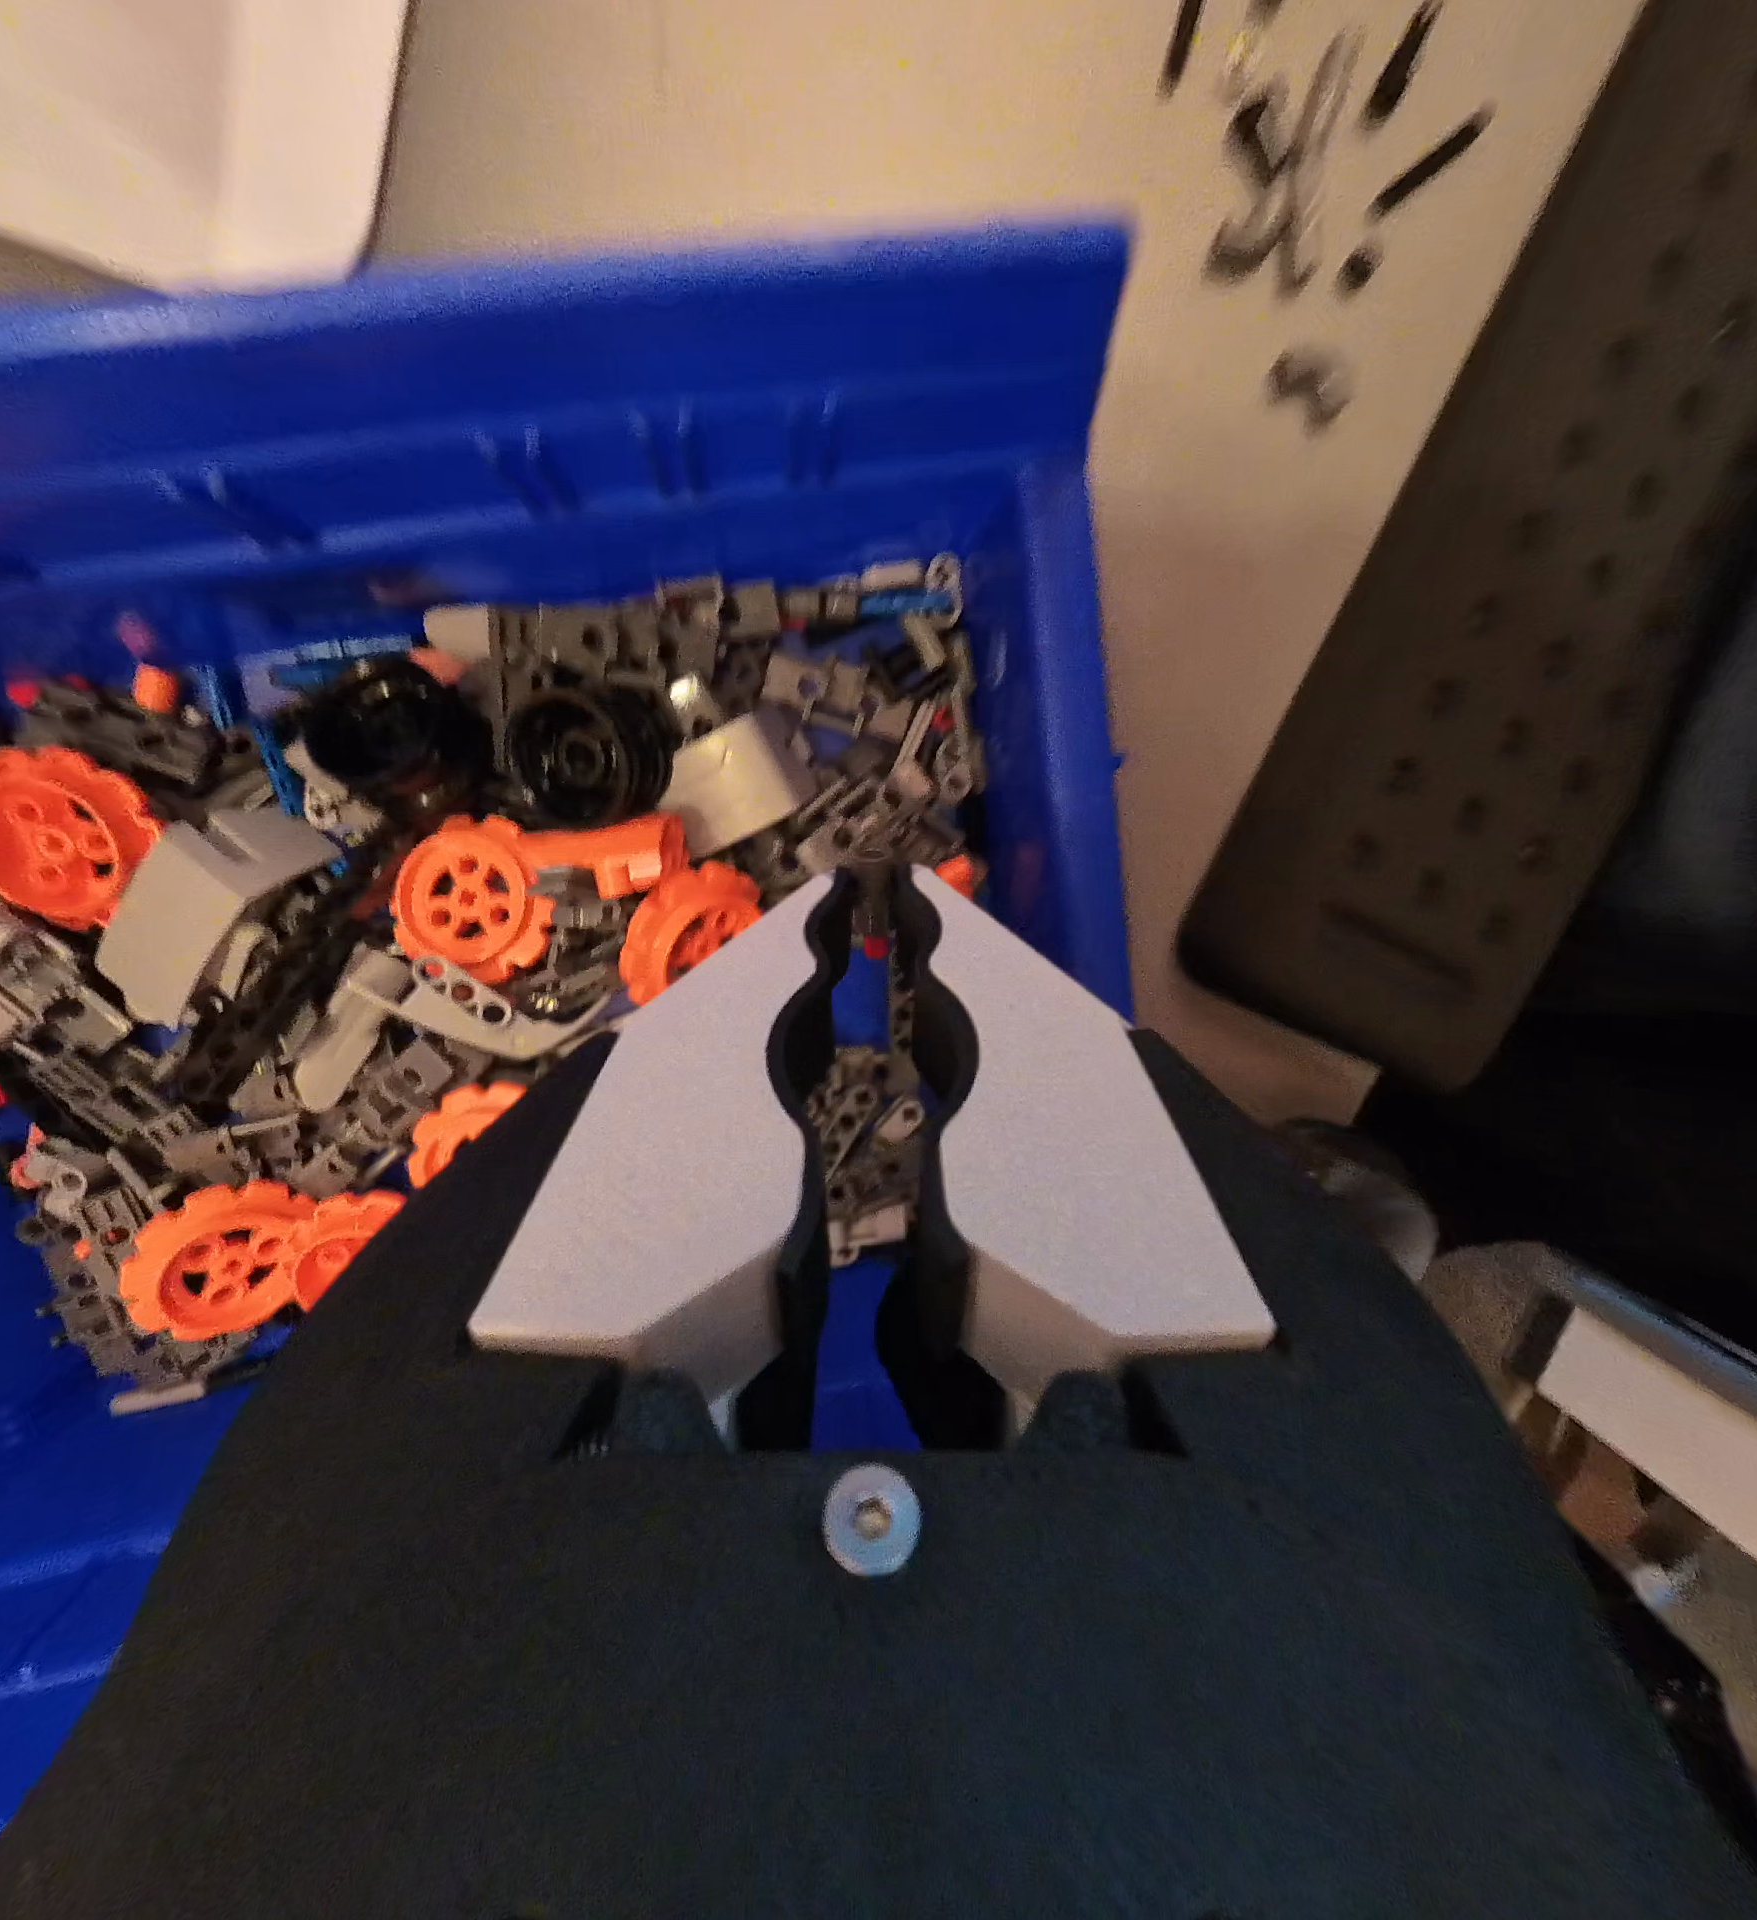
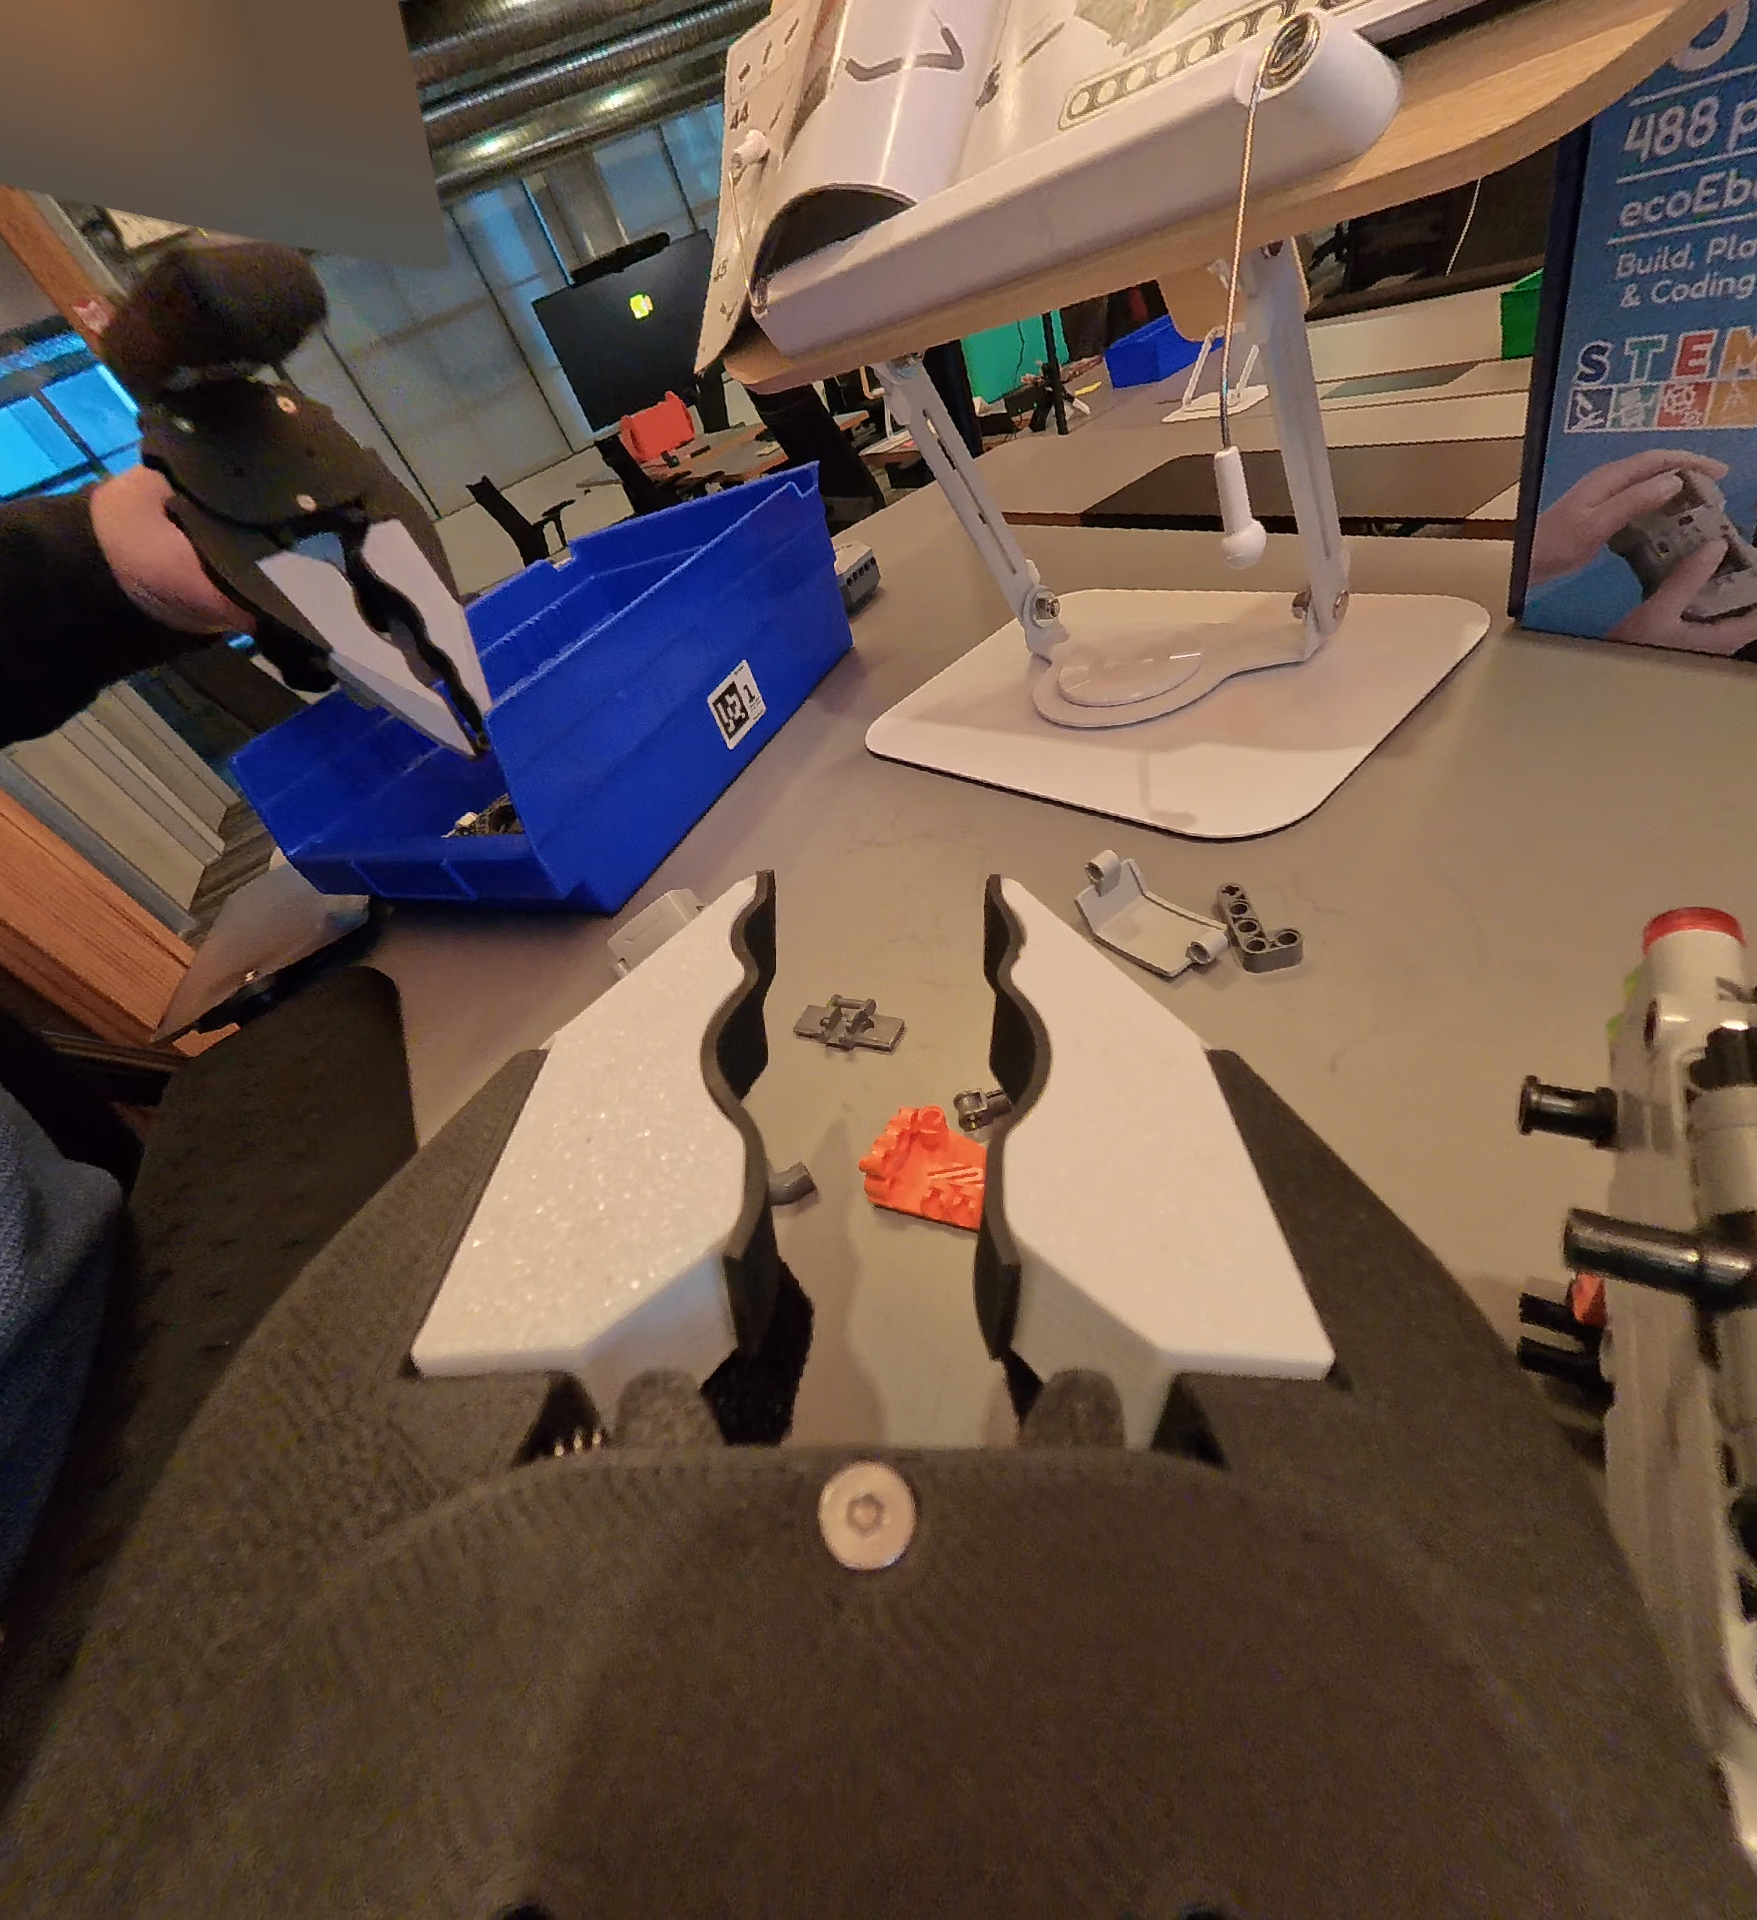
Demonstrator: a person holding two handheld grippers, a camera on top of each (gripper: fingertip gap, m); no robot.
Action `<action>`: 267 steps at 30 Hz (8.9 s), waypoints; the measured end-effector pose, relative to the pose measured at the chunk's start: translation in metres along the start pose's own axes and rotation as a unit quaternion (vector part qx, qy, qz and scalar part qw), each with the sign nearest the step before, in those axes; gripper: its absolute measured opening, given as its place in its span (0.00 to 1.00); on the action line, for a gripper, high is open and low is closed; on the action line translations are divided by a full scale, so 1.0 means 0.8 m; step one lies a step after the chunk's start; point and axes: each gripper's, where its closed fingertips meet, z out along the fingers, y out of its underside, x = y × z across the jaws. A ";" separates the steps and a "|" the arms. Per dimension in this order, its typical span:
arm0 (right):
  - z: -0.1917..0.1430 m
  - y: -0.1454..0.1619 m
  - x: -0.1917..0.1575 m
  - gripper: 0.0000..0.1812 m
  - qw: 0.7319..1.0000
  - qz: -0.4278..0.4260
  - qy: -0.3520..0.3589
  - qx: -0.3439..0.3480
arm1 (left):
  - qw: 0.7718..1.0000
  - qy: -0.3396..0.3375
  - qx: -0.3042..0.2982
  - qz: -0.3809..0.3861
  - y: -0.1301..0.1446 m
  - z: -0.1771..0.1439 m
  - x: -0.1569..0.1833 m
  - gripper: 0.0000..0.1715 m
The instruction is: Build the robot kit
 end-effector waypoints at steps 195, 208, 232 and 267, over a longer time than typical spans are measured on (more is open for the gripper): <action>0.000 0.001 0.001 0.21 1.000 0.011 -0.007 -0.002 | 0.964 -0.094 0.024 -0.249 -0.038 0.097 -0.034 0.10; -0.001 0.001 0.000 0.21 1.000 0.011 -0.010 -0.001 | 0.955 -0.081 0.046 -0.283 -0.034 0.096 -0.037 0.04; 0.001 0.003 -0.004 0.21 1.000 0.011 -0.016 -0.004 | 0.994 0.032 0.052 -0.096 -0.105 0.067 0.127 0.04; 0.010 0.015 -0.004 0.21 0.999 0.009 -0.013 -0.039 | 0.994 -0.013 -0.031 -0.100 -0.008 0.047 0.017 0.04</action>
